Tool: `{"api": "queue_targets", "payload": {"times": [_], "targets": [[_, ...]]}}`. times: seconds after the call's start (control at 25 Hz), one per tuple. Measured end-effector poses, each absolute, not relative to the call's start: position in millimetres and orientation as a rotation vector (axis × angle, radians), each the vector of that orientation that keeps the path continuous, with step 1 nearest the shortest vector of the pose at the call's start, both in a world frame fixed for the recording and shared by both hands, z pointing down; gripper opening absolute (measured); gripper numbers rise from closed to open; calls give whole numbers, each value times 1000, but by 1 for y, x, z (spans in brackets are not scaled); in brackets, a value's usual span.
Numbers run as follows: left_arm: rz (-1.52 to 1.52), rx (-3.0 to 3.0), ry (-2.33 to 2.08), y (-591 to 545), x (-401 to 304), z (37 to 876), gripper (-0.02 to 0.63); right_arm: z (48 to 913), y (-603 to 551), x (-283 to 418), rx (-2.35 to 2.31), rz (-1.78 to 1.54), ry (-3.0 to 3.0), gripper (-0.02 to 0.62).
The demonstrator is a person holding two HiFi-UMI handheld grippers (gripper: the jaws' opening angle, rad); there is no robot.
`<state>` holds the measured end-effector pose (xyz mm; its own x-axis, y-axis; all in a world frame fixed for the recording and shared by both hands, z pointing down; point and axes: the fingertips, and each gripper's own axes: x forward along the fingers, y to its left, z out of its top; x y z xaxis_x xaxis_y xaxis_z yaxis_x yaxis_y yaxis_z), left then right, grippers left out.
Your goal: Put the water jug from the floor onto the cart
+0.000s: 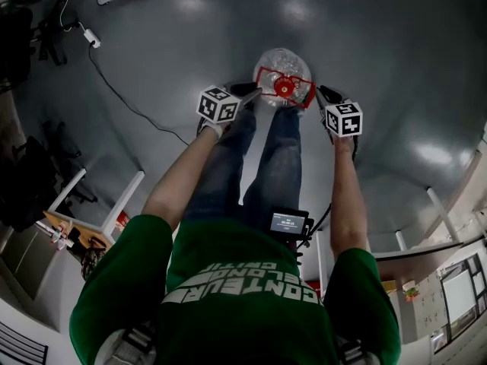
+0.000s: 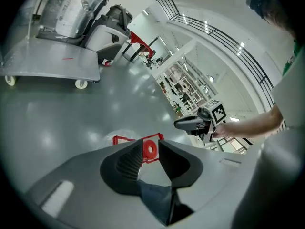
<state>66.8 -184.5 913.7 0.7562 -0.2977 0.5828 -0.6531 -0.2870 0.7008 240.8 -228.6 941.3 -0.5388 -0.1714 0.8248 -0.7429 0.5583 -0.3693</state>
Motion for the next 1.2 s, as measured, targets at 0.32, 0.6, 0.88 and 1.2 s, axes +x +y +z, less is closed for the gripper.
{"api": "queue_targets", "payload": {"times": [0.32, 0.6, 0.88, 1.2], "targets": [[495, 1828, -771, -182, 68, 965, 171, 999, -201, 254, 768, 1128, -1919, 106], [538, 1758, -769, -168, 64, 1004, 203, 1031, -188, 255, 763, 1386, -1884, 139], [496, 1745, -786, -174, 67, 1022, 186, 1046, -181, 234, 655, 1468, -1898, 140], [431, 1714, -815, -184, 73, 1027, 146, 1049, -170, 220, 576, 1498, -1912, 107]]}}
